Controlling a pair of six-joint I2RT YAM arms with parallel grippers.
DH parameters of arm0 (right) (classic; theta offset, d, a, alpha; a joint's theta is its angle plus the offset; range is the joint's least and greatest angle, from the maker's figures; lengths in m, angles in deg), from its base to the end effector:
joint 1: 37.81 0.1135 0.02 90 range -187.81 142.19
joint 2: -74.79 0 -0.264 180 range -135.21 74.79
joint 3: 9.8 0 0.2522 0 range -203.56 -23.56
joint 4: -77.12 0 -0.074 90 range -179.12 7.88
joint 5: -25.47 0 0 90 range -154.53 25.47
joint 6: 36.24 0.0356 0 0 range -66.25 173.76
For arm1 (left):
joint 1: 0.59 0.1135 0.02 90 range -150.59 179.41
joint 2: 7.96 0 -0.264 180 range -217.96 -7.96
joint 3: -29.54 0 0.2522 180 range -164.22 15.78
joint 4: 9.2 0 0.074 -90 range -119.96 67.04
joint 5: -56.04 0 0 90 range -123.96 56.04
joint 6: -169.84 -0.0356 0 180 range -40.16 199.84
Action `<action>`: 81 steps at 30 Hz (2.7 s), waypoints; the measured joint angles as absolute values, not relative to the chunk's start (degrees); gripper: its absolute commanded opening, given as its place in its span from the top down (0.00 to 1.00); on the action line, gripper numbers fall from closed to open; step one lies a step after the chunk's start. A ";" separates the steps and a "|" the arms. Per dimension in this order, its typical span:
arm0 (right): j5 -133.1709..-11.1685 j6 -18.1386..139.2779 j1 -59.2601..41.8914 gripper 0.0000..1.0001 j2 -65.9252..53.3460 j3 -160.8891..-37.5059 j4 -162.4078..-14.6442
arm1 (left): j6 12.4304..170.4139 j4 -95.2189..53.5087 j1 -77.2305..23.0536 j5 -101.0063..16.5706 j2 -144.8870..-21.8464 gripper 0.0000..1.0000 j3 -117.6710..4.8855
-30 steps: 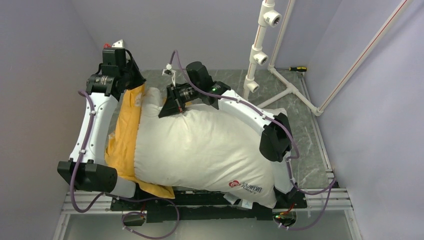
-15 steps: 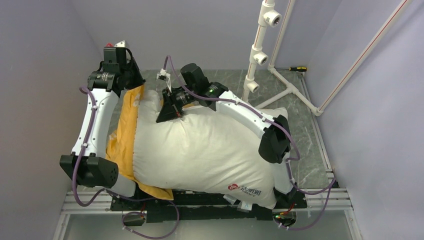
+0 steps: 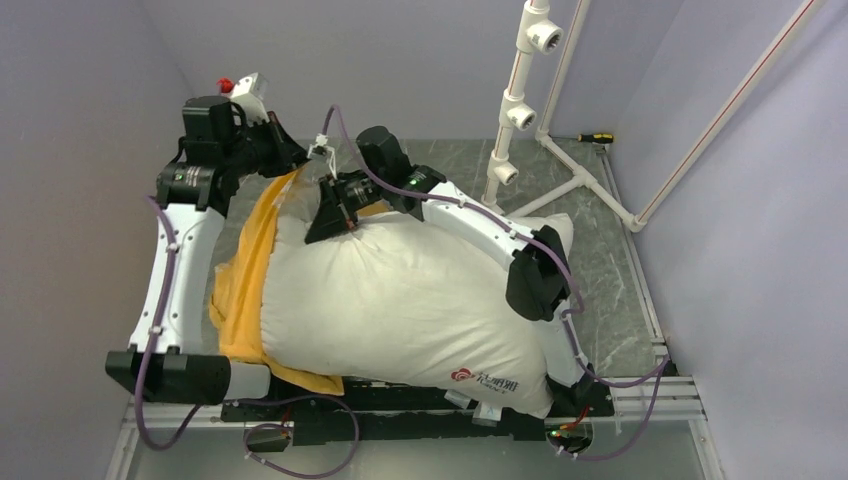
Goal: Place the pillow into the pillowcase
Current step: Stuff the pillow into the pillowcase.
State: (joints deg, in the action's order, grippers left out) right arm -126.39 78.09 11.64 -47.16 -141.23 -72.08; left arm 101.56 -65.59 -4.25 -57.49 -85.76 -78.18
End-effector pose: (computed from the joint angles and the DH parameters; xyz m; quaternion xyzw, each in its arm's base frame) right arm 0.2967 0.3950 0.3460 -0.4370 0.6283 0.6299 0.1322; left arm 0.2768 -0.0319 0.4498 -0.0246 0.8389 -0.2823 0.4647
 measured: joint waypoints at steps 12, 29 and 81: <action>-127.53 102.14 1.83 1.00 -50.22 -144.33 -94.03 | 101.54 -62.55 -8.23 -69.64 -79.57 1.00 -80.16; -93.41 82.38 6.83 1.00 -28.73 -124.01 -82.29 | 110.13 -63.12 -8.88 -46.51 -77.32 1.00 -70.13; -125.48 68.41 18.72 1.00 -51.49 -146.15 -66.47 | 108.01 -63.78 5.67 -59.12 -72.89 1.00 -63.92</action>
